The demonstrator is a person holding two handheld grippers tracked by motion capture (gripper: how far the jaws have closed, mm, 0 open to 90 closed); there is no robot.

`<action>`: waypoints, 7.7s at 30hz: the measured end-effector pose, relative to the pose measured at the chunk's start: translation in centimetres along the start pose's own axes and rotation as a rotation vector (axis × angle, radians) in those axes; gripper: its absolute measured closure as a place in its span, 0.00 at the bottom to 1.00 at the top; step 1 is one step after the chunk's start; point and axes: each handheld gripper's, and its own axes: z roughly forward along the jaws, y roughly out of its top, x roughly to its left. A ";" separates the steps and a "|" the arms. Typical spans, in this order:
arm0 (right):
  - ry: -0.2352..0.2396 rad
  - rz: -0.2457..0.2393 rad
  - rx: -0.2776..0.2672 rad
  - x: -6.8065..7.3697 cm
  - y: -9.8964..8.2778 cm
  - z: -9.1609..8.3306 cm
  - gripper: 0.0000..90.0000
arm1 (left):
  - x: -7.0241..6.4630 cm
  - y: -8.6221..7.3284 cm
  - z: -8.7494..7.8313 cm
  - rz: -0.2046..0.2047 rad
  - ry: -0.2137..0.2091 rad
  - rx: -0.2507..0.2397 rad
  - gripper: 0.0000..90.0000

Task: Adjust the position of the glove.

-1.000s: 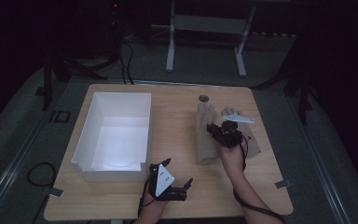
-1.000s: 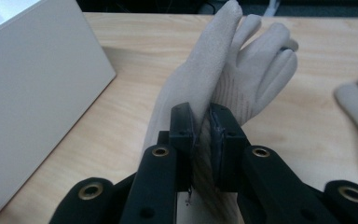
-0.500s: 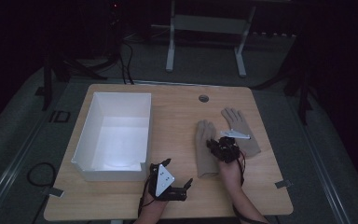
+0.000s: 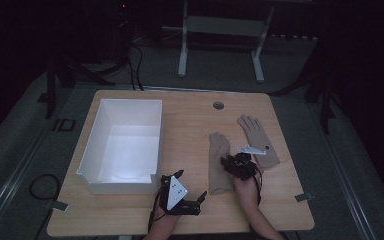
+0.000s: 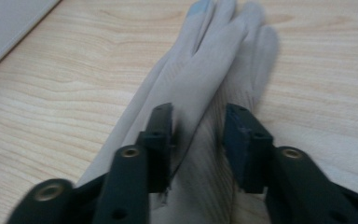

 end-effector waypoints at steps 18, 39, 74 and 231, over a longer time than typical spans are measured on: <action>-0.032 -0.160 -0.117 -3.8 5.2 -4.6 0.64 | 0.0 0.0 0.0 -0.012 0.006 -0.004 0.00; -0.090 -0.077 -0.073 -12.4 8.0 -3.3 0.50 | 0.2 0.0 0.0 -0.021 0.007 -0.001 0.00; -0.128 -0.133 0.066 -14.5 6.1 2.0 0.86 | 0.3 0.0 0.0 -0.036 0.008 -0.002 0.00; -0.012 -0.034 -0.140 2.5 8.3 -6.1 0.92 | 0.0 0.0 0.1 -0.006 -0.022 -0.004 0.00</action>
